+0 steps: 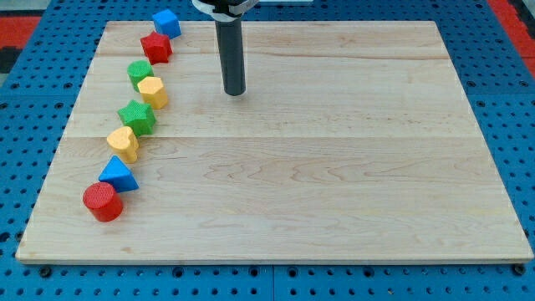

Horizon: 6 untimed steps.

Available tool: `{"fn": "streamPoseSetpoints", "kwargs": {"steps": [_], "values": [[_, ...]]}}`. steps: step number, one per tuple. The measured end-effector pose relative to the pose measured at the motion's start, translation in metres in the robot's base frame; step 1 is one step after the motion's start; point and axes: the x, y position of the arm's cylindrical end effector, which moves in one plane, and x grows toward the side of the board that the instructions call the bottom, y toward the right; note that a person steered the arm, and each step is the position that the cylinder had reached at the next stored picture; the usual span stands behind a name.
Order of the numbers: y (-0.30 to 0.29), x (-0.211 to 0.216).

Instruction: Move your arm to the bottom left corner of the board

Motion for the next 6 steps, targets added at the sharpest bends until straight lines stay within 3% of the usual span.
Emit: {"fn": "streamPoseSetpoints", "kwargs": {"steps": [1,2,3,4,5,6], "values": [[-0.001,0.002],[0.022,0.032],[0.046,0.144],[-0.043,0.217],[-0.122,0.264],[-0.218,0.261]]}}
